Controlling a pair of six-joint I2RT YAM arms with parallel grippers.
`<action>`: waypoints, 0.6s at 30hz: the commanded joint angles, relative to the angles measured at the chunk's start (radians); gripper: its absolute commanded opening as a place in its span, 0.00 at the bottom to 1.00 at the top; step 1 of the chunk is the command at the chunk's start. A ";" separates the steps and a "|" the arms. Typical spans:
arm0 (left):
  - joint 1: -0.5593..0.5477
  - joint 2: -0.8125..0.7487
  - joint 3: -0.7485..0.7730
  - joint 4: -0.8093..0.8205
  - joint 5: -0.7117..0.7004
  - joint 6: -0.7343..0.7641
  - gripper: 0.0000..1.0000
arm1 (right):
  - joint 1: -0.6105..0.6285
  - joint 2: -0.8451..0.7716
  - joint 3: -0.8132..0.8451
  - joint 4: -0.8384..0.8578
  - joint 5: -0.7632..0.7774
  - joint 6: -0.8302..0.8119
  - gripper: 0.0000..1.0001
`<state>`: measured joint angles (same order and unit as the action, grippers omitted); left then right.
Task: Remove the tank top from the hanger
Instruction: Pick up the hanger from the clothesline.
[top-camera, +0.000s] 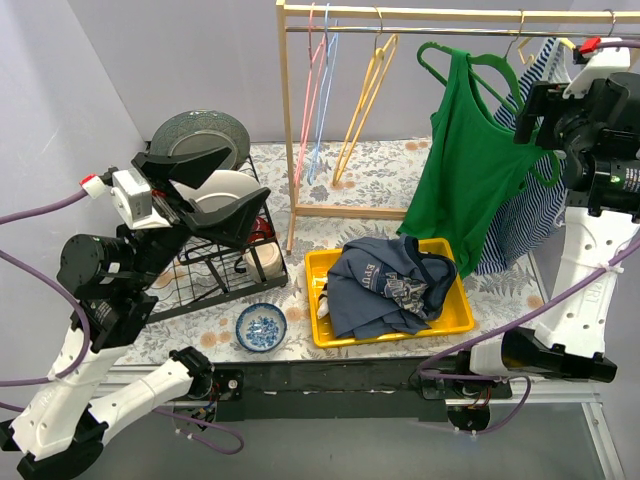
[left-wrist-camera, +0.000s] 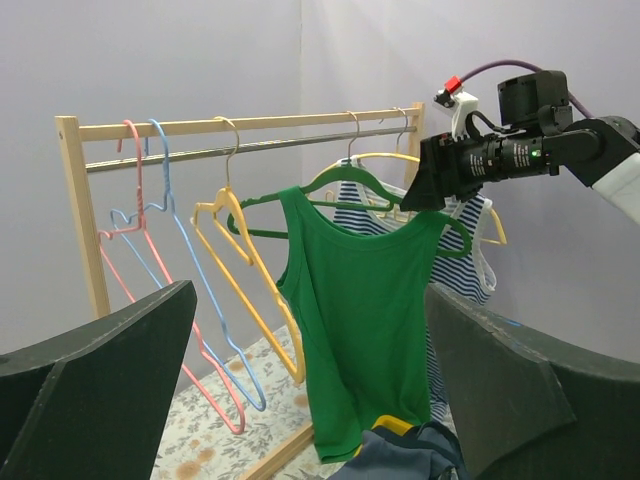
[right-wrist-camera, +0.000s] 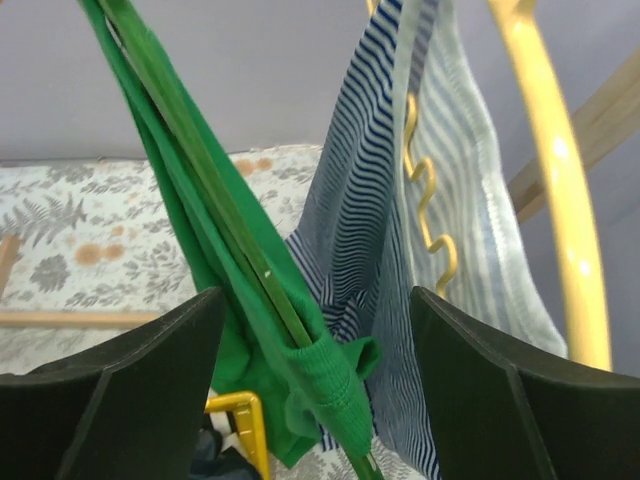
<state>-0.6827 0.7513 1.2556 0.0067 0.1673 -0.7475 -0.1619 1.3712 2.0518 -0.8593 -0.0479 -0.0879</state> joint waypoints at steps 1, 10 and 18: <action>-0.002 -0.009 -0.018 -0.020 -0.014 0.011 0.98 | -0.070 -0.032 -0.047 0.000 -0.229 0.046 0.78; -0.002 0.025 -0.024 -0.011 0.009 0.005 0.98 | -0.087 -0.106 -0.177 0.035 -0.302 0.054 0.53; -0.002 0.063 -0.004 0.045 0.043 -0.018 0.98 | -0.087 -0.230 -0.306 0.276 -0.280 0.048 0.19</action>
<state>-0.6827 0.7990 1.2366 0.0311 0.1844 -0.7559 -0.2428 1.2110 1.7874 -0.7841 -0.3176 -0.0330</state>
